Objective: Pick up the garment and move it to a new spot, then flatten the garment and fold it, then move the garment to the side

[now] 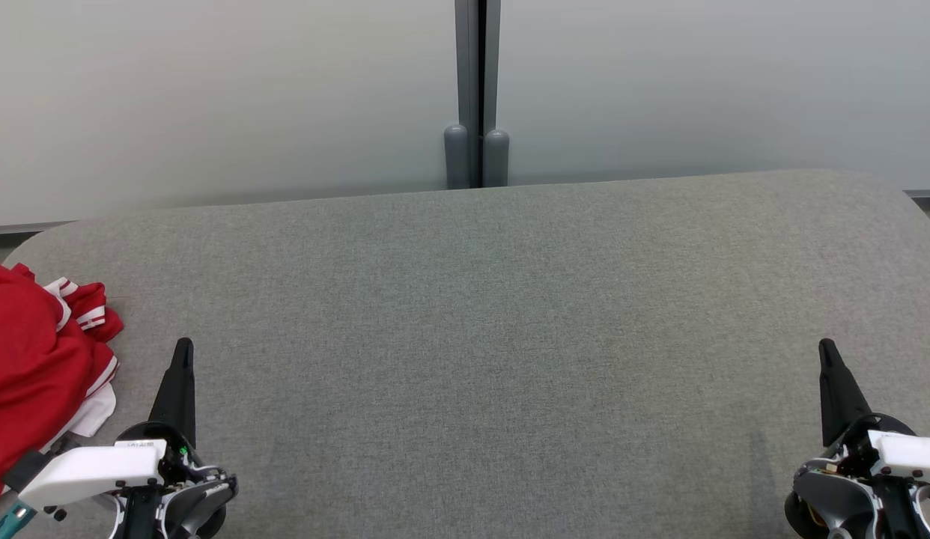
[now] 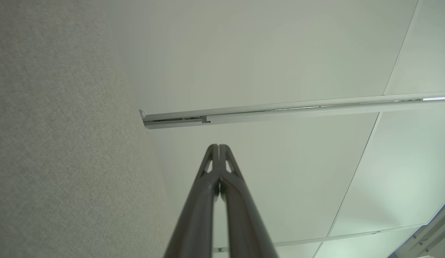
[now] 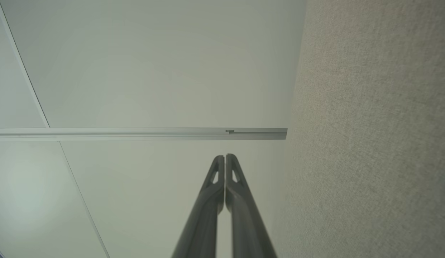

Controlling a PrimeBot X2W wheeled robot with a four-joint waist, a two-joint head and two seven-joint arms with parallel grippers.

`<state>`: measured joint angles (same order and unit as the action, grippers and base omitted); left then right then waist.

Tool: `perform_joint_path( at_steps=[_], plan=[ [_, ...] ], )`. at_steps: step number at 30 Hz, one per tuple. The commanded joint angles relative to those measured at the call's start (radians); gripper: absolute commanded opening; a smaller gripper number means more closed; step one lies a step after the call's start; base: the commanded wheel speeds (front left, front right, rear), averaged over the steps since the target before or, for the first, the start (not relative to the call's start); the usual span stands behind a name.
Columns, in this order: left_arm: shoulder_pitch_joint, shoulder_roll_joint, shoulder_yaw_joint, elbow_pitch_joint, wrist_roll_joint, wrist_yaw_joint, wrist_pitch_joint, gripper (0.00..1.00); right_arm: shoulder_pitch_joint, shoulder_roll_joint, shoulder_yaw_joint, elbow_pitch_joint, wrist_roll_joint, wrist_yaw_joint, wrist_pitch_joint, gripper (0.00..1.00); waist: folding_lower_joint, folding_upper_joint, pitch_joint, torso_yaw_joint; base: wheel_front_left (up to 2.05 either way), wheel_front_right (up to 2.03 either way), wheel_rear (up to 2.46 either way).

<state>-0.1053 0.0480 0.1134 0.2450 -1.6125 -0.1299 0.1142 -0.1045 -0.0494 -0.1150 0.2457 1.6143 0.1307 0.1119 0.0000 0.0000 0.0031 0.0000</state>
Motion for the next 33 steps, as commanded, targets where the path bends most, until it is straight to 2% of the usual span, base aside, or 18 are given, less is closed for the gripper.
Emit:
perform_joint_path(
  at_steps=[1,2,3,11,16,20,28,33],
  plan=[
    [-0.009,0.003,0.003,0.001,-0.001,-0.003,0.002,0.00,-0.010,-0.001,0.001,0.001,-0.003,0.000,0.004,0.00,0.0000,0.0000,0.000,0.000,0.00,0.00,0.00],
    [-0.009,0.003,0.003,0.001,-0.001,-0.003,0.002,0.00,-0.010,-0.001,0.001,0.001,-0.003,0.000,0.004,0.00,0.0000,0.0000,0.000,0.000,0.00,0.00,0.00],
    [0.001,0.000,-0.001,0.003,0.000,0.000,0.000,1.00,0.002,0.000,0.000,0.002,0.000,0.000,0.000,1.00,0.0000,0.0000,0.000,0.000,0.00,0.00,0.00],
    [-0.003,-0.002,-0.018,-0.002,0.013,0.000,-0.022,1.00,0.008,0.000,0.018,-0.008,-0.025,0.000,-0.029,1.00,0.0000,0.0000,-0.001,0.002,0.00,0.00,0.00],
    [-0.012,0.014,-0.042,-0.018,0.059,0.000,-0.055,1.00,0.007,-0.014,0.032,-0.017,-0.069,0.000,-0.057,1.00,0.0000,0.0000,-0.002,0.004,0.00,0.00,0.00],
    [-0.020,0.038,-0.066,-0.028,0.135,0.000,-0.079,1.00,0.002,-0.030,0.041,-0.025,-0.147,0.000,-0.078,1.00,0.0000,0.0000,-0.004,0.006,0.00,0.00,0.00],
    [-0.024,0.052,-0.075,-0.067,0.314,0.000,-0.113,1.00,-0.003,-0.045,0.054,-0.061,-0.373,0.000,-0.112,1.00,0.0000,0.0000,-0.008,0.008,0.00,0.00,0.00],
    [-0.018,0.061,-0.078,-0.077,0.401,0.000,-0.130,1.00,0.000,-0.046,0.066,-0.074,-0.465,0.000,-0.116,1.00,0.0000,0.0000,-0.010,0.009,0.00,0.00,0.00]
  ],
)
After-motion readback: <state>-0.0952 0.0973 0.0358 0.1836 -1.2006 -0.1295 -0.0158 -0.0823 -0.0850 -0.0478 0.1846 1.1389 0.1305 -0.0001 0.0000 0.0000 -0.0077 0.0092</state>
